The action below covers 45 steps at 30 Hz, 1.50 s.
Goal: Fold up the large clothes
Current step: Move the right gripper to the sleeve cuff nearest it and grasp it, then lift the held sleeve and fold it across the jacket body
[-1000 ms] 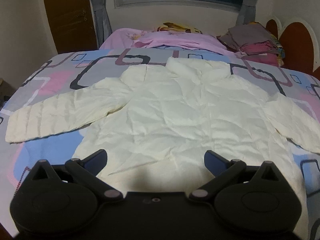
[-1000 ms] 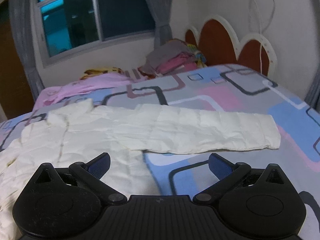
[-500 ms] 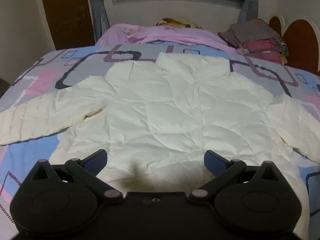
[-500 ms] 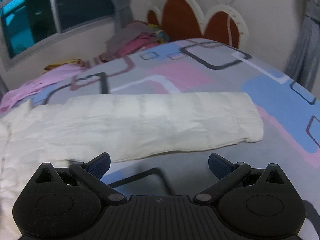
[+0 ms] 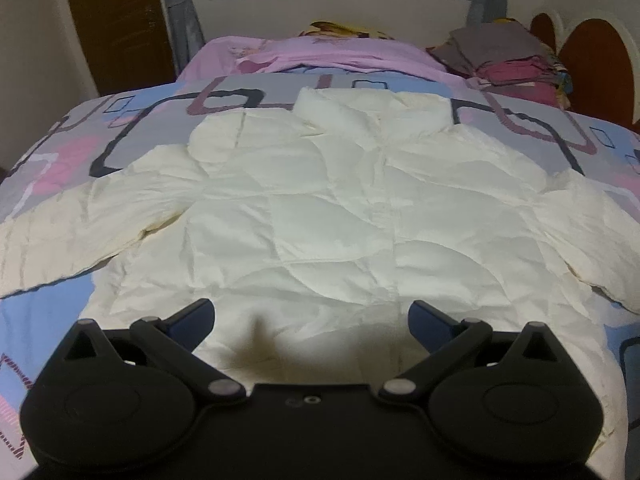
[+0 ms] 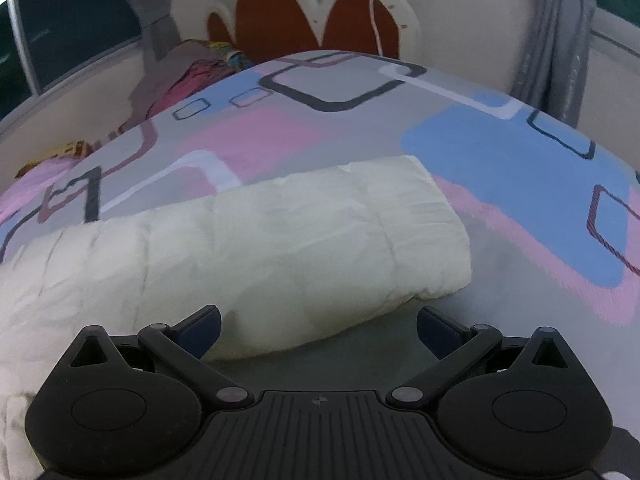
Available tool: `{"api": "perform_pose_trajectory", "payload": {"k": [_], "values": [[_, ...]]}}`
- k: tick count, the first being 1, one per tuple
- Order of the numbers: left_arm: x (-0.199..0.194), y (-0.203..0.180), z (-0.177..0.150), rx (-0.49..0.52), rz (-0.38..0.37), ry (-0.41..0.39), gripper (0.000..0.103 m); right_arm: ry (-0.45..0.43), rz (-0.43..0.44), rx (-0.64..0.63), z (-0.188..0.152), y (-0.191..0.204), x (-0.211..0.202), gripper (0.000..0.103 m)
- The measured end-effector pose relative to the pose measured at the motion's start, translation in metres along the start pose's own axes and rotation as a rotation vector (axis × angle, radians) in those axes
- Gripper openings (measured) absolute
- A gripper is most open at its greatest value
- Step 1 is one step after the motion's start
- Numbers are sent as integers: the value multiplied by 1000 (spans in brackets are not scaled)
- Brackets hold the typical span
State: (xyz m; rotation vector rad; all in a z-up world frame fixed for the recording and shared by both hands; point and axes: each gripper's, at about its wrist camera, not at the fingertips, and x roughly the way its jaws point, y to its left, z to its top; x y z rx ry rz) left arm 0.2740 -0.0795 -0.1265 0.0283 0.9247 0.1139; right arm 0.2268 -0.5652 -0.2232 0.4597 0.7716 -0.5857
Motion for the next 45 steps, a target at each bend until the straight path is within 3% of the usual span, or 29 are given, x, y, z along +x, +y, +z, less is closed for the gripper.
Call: {"api": "perform_pose_trajectory", "payload": {"k": [9,10,11,12,16,18,19,22,24,34,40,45], "values": [[5,-2,-2,31,-26,34,103,-21,-23,72,4,-13,15,102],[6,0,-3,21,-35,48,103,-25,-24,78,5,-14,16,97],[7,1,-3,9,-35,59,103,-30,-23,84,6,-14,17,82],[9,4,-2,-6,-34,74,103,-34,-27,89,7,-15,17,76],[7,7,-3,-5,-23,66,103,-40,4,120,11,-21,18,75],[5,9,-3,-2,-11,33,103,-40,23,125,13,-23,19,62],[4,10,-3,-4,-10,22,103,-38,37,134,14,-24,19,49],[1,12,-2,-12,-19,-5,103,-48,40,142,15,-23,18,38],[1,13,-2,-14,-28,-4,103,-58,49,142,16,-22,15,16],[4,37,-3,-71,-28,74,103,-197,125,15,30,23,-26,9],[-2,62,-5,-100,-34,61,103,-280,243,-140,29,94,-60,9],[-2,90,-2,-125,-42,36,103,-314,372,-271,6,173,-91,9]]}}
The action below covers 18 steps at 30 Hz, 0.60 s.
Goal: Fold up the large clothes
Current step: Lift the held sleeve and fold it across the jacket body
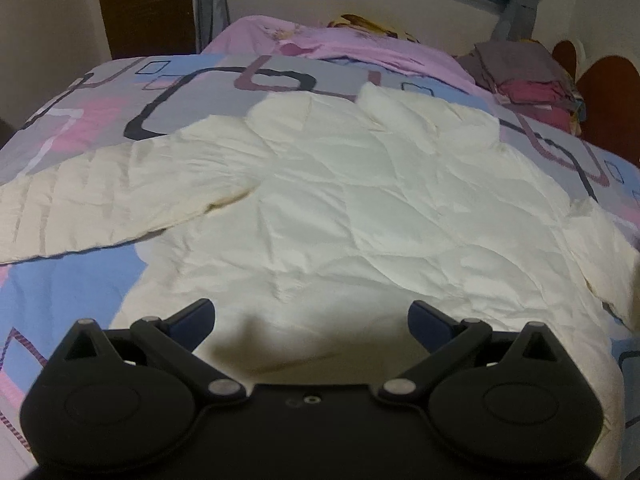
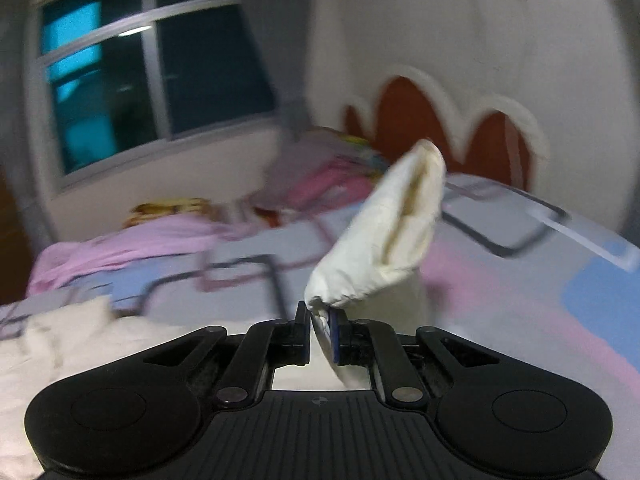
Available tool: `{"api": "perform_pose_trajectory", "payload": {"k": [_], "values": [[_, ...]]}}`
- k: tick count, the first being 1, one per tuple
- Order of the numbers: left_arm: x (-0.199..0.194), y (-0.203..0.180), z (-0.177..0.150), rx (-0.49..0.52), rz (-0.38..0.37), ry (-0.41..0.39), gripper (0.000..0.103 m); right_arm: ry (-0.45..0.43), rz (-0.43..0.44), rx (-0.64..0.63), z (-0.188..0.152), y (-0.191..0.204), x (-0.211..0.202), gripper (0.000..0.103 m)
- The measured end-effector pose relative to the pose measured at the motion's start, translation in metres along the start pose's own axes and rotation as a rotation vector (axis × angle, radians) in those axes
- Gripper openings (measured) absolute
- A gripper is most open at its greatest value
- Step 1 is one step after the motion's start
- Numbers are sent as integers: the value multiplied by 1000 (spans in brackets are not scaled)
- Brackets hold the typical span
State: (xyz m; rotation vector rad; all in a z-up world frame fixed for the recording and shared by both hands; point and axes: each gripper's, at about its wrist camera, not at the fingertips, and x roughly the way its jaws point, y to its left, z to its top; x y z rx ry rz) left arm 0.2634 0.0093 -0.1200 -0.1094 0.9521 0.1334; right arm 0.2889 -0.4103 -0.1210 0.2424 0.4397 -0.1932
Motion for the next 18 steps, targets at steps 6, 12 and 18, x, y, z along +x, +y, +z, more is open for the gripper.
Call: {"api": "perform_pose_trajectory", "payload": {"k": [6,12,18], "values": [[5,36,10,-21,2,-29,103,33,179,-125,-19,119,2,9],[7,66,20,-8,11,-57,103,153,295,-171,-64,206,15,9],[12,76,28,8,-7,-72,103,303,336,-178,-104,246,35,10]]}}
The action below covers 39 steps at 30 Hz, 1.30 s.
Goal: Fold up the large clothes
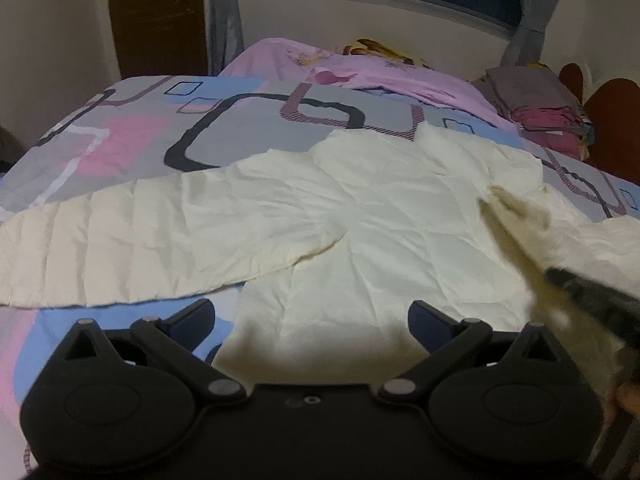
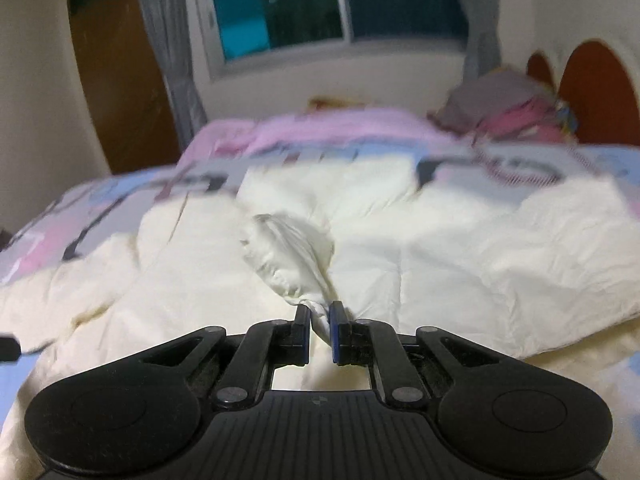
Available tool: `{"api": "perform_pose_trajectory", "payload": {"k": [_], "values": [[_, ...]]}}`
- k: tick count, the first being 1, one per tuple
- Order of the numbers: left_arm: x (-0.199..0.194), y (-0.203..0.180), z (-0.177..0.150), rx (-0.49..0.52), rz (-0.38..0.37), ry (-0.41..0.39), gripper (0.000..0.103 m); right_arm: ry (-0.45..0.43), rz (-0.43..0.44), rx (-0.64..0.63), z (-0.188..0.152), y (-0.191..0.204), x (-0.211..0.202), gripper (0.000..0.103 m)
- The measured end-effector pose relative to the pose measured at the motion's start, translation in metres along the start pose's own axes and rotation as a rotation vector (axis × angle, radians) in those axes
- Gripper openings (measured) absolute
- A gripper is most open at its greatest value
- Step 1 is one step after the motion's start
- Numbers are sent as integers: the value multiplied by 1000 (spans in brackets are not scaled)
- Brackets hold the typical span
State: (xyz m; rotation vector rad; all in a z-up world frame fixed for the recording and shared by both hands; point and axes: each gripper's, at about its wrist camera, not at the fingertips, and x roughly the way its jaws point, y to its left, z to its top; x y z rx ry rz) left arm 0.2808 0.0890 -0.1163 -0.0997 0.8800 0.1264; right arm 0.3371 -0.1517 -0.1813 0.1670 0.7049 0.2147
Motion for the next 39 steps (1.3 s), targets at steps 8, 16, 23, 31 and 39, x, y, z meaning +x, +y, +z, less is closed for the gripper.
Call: {"api": "perform_pose_trajectory", "payload": {"k": [8,16,23,31,39], "values": [[17,-28,11,23,-136,16,103,-58,-62,-69,-4,-3,-29,95],[57,-92,18,44,-280,83,102,-77,-152,-16,-6,-64,-73,95],[99,-130,15,56,-313,105,71,-36,-283,32,-25,-130,-92,95],[100,-134,9,46,-356,34,9,27,-304,91,-37,-180,-80,76],[66,-112,34,3,-351,-90,4,52,-242,141,-28,-187,-48,51]]}}
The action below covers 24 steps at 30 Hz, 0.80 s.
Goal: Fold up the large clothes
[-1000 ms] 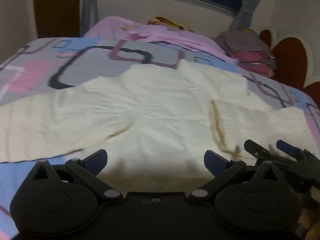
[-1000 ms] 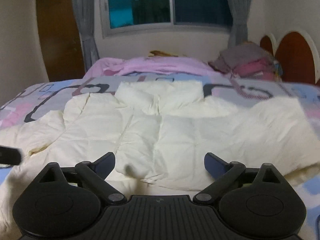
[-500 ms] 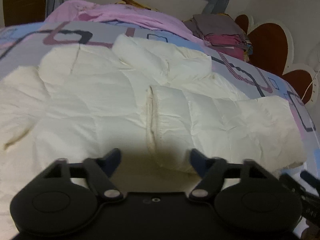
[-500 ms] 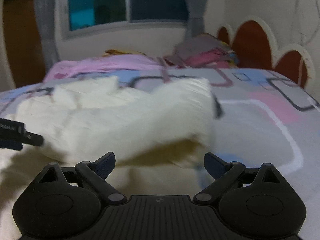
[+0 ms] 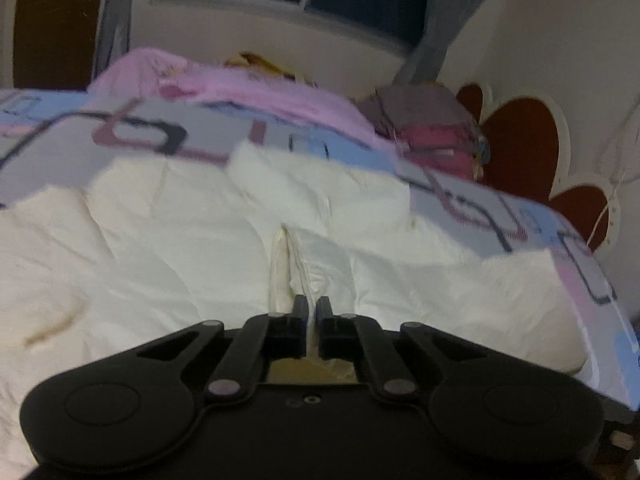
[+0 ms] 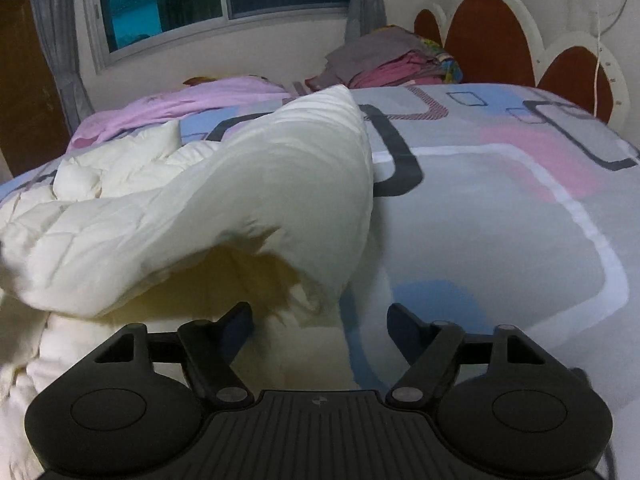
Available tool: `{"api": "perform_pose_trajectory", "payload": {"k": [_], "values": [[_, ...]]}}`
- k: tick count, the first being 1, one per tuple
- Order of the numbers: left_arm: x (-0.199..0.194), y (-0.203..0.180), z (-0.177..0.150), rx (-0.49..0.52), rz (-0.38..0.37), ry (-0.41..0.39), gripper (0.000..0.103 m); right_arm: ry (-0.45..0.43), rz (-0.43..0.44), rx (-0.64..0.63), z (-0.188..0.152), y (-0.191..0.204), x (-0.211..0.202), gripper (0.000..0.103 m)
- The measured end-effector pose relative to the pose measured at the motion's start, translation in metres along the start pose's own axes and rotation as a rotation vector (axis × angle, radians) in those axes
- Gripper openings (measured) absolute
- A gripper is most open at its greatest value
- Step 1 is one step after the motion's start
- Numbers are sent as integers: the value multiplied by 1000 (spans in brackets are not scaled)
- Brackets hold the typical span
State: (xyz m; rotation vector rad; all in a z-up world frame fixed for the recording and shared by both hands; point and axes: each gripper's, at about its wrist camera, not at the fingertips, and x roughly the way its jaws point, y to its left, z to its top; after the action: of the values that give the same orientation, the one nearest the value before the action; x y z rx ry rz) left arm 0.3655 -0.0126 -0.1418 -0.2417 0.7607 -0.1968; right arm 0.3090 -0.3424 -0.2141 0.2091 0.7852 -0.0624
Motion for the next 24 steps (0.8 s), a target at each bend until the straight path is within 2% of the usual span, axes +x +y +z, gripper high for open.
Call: {"api": "perform_pose_trajectory", "payload": {"k": [4,6,8,10,15,18,20,22,23,24], "values": [[-20,18,8,-12,51,-53,4,8,15,2,6,5,5,45],[-24,31,6,-6,102,-63,4,14,30,15,7,1,3,33],[-20,46,0,-20,147,-36,4,3,41,29,8,-4,-2,23],[-14,59,-9,-40,173,-5,4,-13,30,25,9,-4,-8,18],[-1,68,-28,-38,201,41,4,33,-31,-5,-2,-2,0,18],[5,75,-28,-50,222,70,4,57,-16,21,0,-8,-1,18],[1,75,-26,-41,236,71,8,39,-12,22,3,-12,-13,18],[-10,72,-25,-29,251,44,27,18,6,39,6,-16,-26,34],[-15,71,-24,-25,259,27,32,-11,0,46,7,-17,-34,60],[-22,70,-21,-19,259,5,43,-42,-10,40,10,-16,-42,72]]}}
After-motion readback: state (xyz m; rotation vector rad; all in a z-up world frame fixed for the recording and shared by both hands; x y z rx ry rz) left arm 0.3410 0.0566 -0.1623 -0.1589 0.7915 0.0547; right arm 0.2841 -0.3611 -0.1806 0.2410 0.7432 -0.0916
